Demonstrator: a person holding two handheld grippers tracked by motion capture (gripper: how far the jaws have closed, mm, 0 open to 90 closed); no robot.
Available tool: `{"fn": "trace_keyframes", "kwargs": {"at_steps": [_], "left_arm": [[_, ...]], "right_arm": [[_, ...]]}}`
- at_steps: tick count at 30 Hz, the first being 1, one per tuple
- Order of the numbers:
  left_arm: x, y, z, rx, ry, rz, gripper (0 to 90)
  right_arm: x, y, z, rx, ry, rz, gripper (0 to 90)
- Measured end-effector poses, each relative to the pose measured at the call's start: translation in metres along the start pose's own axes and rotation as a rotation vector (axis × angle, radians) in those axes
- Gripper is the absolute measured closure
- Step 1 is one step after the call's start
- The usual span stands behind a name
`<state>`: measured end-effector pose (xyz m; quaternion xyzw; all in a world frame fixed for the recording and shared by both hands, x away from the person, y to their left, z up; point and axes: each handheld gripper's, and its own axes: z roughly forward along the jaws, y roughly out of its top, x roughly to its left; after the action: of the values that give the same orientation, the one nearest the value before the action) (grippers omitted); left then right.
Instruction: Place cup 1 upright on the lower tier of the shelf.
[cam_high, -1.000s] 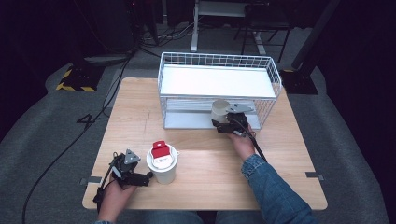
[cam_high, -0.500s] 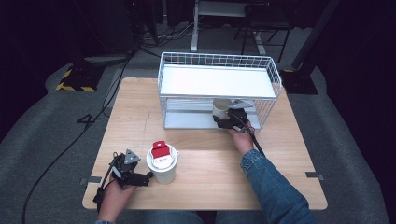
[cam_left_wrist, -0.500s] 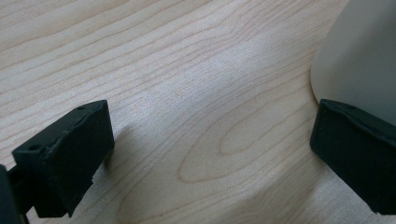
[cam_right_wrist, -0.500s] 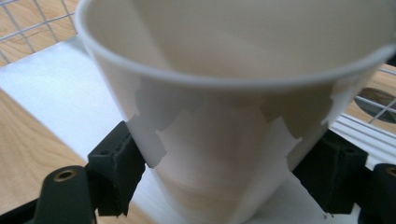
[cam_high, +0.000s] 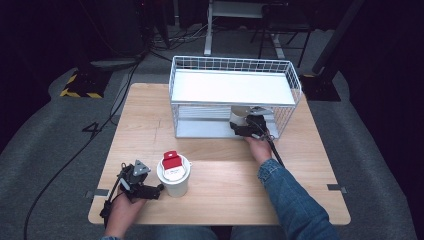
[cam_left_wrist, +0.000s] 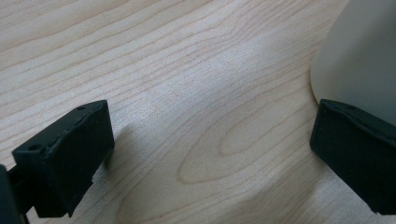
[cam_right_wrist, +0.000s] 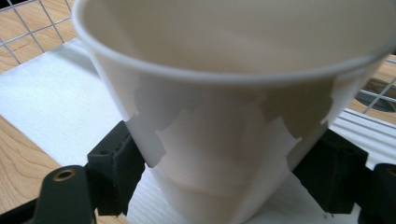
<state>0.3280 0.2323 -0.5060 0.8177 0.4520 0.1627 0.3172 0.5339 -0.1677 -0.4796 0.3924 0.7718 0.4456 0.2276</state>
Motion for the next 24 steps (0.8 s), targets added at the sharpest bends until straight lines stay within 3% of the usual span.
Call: {"fn": "trace_keyframes", "kwargs": {"at_steps": [7, 10, 14, 19, 21, 24], "left_arm": [[0.000, 0.000, 0.000, 0.000, 0.000, 0.000, 0.3], [0.000, 0.000, 0.000, 0.000, 0.000, 0.000, 0.3], [0.000, 0.000, 0.000, 0.000, 0.000, 0.000, 0.3], [0.000, 0.000, 0.000, 0.000, 0.000, 0.000, 0.3], [0.000, 0.000, 0.000, 0.000, 0.000, 0.000, 0.3], [0.000, 0.000, 0.000, 0.000, 0.000, 0.000, 0.3]], "right_arm": [[0.000, 0.000, 0.000, -0.001, -0.015, -0.011, 23.3], [0.001, 0.000, 0.000, 0.001, -0.027, -0.018, 16.0], [0.001, 0.000, -0.001, 0.001, -0.018, -0.018, 14.6], [0.004, 0.002, -0.010, -0.004, -0.009, -0.017, 9.4], [0.007, 0.002, -0.018, -0.014, 0.002, 0.010, 7.8], [0.012, 0.000, -0.032, -0.027, 0.014, 0.008, 7.8]]}}
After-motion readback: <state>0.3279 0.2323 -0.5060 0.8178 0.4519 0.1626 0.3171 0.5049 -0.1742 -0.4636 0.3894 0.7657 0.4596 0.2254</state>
